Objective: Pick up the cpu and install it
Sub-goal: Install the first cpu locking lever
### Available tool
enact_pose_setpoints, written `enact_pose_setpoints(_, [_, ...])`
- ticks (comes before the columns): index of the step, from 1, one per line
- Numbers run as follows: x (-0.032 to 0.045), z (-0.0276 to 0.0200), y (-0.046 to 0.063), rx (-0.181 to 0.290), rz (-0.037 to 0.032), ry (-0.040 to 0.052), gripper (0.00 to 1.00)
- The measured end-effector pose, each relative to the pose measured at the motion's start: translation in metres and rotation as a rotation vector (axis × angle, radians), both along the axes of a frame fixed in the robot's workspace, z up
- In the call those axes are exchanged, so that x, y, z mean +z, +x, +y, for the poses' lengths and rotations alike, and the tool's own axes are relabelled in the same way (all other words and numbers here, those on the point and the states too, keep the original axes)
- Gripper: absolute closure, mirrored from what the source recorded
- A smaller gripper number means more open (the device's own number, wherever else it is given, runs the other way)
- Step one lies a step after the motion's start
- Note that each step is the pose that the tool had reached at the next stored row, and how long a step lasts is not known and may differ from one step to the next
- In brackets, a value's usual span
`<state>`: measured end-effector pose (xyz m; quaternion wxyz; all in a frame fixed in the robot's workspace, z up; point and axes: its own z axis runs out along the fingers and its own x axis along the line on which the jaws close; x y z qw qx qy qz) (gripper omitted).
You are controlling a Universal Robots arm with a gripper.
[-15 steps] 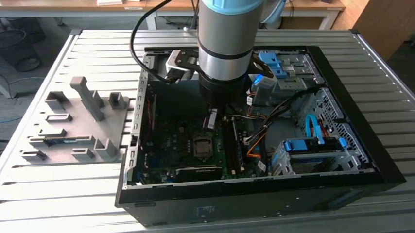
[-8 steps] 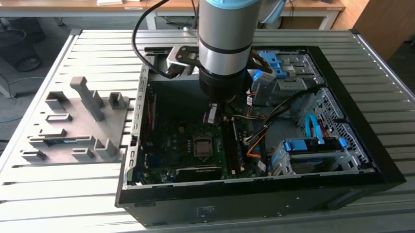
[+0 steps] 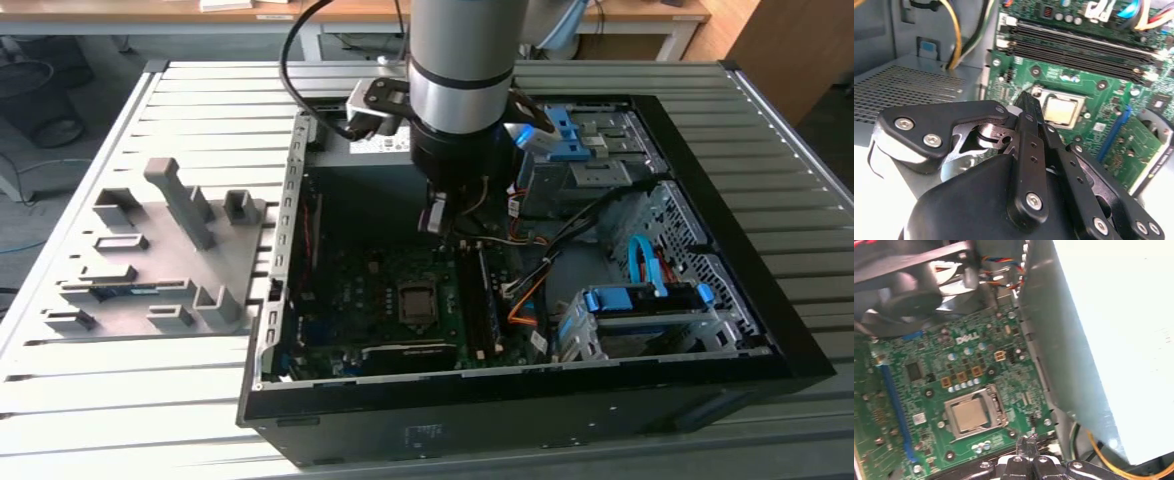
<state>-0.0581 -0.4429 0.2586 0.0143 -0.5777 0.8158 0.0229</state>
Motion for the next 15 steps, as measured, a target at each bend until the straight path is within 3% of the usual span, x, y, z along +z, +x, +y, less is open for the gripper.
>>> enact_pose_setpoints(8, [-0.0056,0.0144,0.0,0.001,0.0004,0.0001,0.9])
enact_pose_setpoints(15, [-0.017,0.0179,0.0,0.002,0.0019,-0.0027,0.9])
